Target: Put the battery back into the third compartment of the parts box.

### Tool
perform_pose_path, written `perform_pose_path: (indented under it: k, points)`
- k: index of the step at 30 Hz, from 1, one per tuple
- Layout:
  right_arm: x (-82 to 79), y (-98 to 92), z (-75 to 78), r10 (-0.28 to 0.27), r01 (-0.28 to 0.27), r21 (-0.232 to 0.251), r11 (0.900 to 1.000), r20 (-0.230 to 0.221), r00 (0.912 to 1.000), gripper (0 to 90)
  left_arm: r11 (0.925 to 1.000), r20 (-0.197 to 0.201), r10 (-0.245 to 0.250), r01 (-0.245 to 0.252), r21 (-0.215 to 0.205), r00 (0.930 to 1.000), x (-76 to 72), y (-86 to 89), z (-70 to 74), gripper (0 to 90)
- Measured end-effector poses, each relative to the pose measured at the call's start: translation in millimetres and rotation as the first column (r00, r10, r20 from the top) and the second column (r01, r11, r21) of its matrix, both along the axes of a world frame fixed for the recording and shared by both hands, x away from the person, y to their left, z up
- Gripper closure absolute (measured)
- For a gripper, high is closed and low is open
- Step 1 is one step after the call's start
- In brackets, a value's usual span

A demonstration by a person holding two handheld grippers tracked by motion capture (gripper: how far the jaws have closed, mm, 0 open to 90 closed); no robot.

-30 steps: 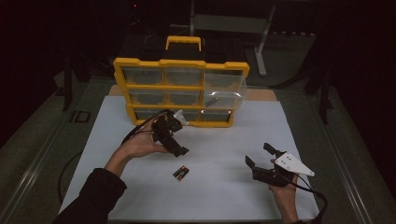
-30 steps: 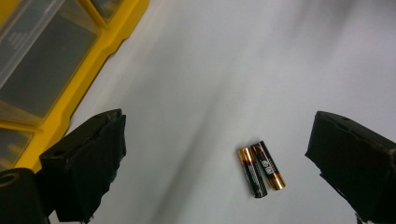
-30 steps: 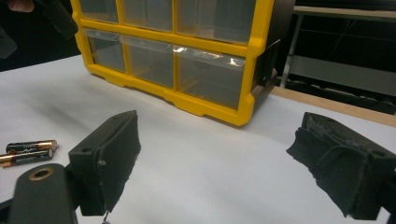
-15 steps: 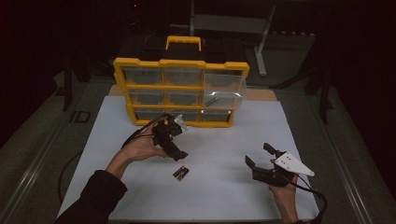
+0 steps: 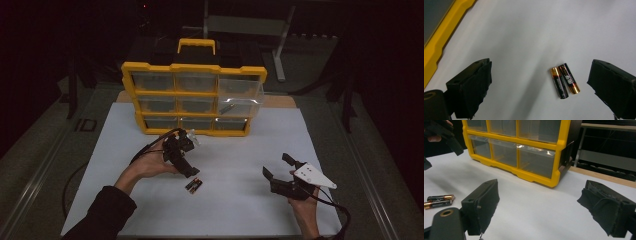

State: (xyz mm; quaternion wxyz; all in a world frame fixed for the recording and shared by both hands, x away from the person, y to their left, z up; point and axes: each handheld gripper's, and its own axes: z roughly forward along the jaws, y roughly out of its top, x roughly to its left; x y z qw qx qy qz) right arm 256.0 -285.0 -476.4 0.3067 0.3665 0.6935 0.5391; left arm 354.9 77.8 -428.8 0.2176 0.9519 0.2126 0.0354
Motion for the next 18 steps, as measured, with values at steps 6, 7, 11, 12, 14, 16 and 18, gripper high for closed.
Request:
perform_pose_path:
  k: [6,7,11,12,14,16,18]
  points:
    - [0.0,0.0,0.0,0.0,0.0,0.0,1.0,0.0,1.0,13.6,1.0,0.001,-0.002,0.002,0.004,1.0,-1.2,0.3,-4.3,6.7]
    - [0.0,0.0,0.0,0.001,-0.001,-0.001,1.0,0.001,1.0,13.5,1.0,0.0,0.0,0.0,0.004,1.0,-1.6,0.2,-5.2,6.9]
    - [-0.1,0.0,0.0,0.0,0.0,-0.001,1.0,0.0,1.0,13.6,1.0,0.004,-0.003,0.003,0.009,1.0,-2.6,0.1,-8.8,7.6]
    - [0.0,-0.1,0.0,0.001,-0.001,-0.002,1.0,0.002,1.0,13.6,1.0,0.003,-0.003,0.003,0.009,1.0,-2.8,0.0,-9.4,7.9]
    - [-0.1,0.0,0.0,0.0,0.0,-0.001,1.0,0.0,1.0,13.6,0.9999,0.005,-0.006,0.006,0.014,1.0,-3.0,-0.1,-10.2,8.0]
    - [-0.1,0.0,0.0,0.0,0.0,-0.001,1.0,0.0,1.0,13.6,0.9998,0.006,-0.004,0.004,0.017,1.0,-3.5,-0.3,-11.7,8.3]
    - [-0.1,0.0,0.0,0.0,0.0,-0.001,1.0,0.0,1.0,13.6,0.9997,0.006,-0.007,0.007,0.024,1.0,-3.9,-0.4,-13.2,9.0]
